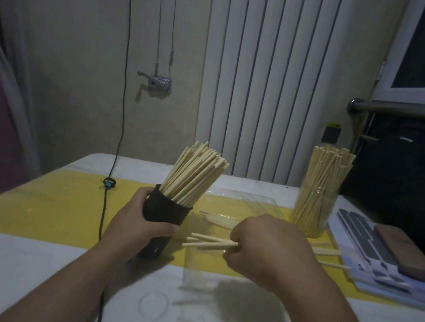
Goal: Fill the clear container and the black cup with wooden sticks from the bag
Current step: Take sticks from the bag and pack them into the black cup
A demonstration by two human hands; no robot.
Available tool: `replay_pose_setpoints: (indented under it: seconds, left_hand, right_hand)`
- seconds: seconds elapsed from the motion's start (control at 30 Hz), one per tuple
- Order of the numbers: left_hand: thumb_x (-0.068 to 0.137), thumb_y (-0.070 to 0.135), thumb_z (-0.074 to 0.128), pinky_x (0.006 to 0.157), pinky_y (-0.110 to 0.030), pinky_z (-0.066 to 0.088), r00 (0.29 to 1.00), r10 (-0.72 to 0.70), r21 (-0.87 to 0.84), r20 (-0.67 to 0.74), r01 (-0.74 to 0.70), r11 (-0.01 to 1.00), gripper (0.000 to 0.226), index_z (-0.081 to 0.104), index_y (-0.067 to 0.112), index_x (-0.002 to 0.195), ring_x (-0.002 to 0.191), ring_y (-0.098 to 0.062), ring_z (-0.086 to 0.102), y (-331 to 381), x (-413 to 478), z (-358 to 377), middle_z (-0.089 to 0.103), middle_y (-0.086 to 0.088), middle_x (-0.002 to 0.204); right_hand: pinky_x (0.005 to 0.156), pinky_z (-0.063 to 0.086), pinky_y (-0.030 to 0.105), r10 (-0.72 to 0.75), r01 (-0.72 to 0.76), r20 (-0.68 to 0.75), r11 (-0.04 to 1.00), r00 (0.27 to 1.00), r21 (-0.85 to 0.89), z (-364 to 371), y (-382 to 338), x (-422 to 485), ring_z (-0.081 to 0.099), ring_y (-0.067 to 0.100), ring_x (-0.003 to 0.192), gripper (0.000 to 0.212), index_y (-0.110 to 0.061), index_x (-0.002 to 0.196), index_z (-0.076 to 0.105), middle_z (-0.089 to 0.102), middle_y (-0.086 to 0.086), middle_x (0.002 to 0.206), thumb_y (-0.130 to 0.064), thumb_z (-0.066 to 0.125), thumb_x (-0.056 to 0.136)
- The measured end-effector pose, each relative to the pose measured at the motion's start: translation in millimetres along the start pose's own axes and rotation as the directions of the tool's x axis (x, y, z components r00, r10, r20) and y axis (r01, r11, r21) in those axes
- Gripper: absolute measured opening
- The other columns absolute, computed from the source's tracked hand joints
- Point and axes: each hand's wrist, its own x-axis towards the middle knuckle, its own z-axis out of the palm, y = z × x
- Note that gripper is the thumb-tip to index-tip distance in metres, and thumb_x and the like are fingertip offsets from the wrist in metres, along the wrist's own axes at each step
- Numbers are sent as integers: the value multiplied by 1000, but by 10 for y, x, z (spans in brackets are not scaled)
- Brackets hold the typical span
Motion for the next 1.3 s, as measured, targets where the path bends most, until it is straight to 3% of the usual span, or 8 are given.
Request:
replay_pose_setpoints:
  seconds: [0.23, 0.43, 0.57, 0.73, 0.9, 1.0, 1.1, 1.3]
  left_hand:
    - [67, 15, 90, 66, -27, 51, 1000, -12, 3, 1, 12, 1000, 69, 51, 34, 121, 92, -13, 65, -16, 31, 4, 66, 8, 106]
    - [67, 12, 89, 64, -25, 50, 1000, -7, 4, 2, 7, 1000, 72, 49, 34, 123, 92, -13, 65, -16, 18, 4, 65, 8, 107]
    - [66, 13, 90, 61, -21, 48, 1000, 1, 18, -2, -1, 1000, 73, 47, 36, 121, 89, -11, 64, 1, 5, 13, 63, 11, 105]
    - [64, 14, 91, 63, -25, 49, 1000, 16, 24, -17, -16, 1000, 68, 47, 43, 107, 87, -10, 64, 2, 0, 15, 63, 12, 102]
    - [62, 20, 93, 67, -30, 52, 999, 25, 63, -28, -23, 998, 70, 47, 46, 108, 89, -10, 65, -19, 8, 18, 65, 15, 102]
    - [60, 21, 93, 66, -29, 51, 1000, 20, 71, -21, -19, 997, 72, 48, 46, 112, 87, -9, 66, -15, 9, 16, 67, 14, 102]
    - [61, 22, 92, 63, -26, 48, 1000, 28, 96, -9, -27, 995, 71, 49, 47, 111, 85, -7, 66, 6, 4, 7, 67, 14, 100]
    - [57, 31, 92, 67, -29, 48, 998, 57, 168, 17, -59, 984, 78, 48, 47, 119, 90, -6, 64, 32, 0, 23, 66, 20, 103]
  right_hand:
    - [45, 13, 24, -63, 72, -392, 997, 918, 9, 132, 20, 111, 38, 26, 54, 35, -18, 55, 28, 37, -2, 49, -41, 46, 74]
    - [55, 27, 30, -109, 273, -849, 961, 516, 43, 375, 101, 232, 42, 25, 52, 41, -16, 56, 50, 48, 3, 54, -30, 50, 94]
    - [60, 39, 39, -21, 251, -885, 962, 465, 109, 424, 56, 266, 48, 26, 68, 50, -8, 67, 59, 57, 8, 76, -35, 39, 104]
    - [46, 40, 27, 115, 262, -881, 930, 458, 258, 406, 37, 258, 45, 18, 58, 52, -8, 80, 70, 51, 5, 77, -46, 43, 102]
    - [77, 39, 4, 287, 353, -894, 843, 344, 406, 363, 50, 227, 45, 4, 85, 43, 1, 97, 74, 54, 10, 92, -36, 54, 97]
    - [78, 39, 6, 338, 421, -902, 801, 267, 425, 290, 42, 208, 50, -1, 87, 31, 3, 99, 73, 60, 12, 91, -25, 60, 96]
    - [78, 38, 7, 409, 463, -850, 714, 332, 525, 237, -24, 217, 58, -4, 88, 26, -3, 89, 75, 66, 2, 86, -22, 58, 97]
    - [62, 59, 27, 529, 397, -431, 184, 732, 899, 190, -248, 257, 71, 17, 65, 17, -15, 83, 74, 71, 12, 82, -20, 64, 95]
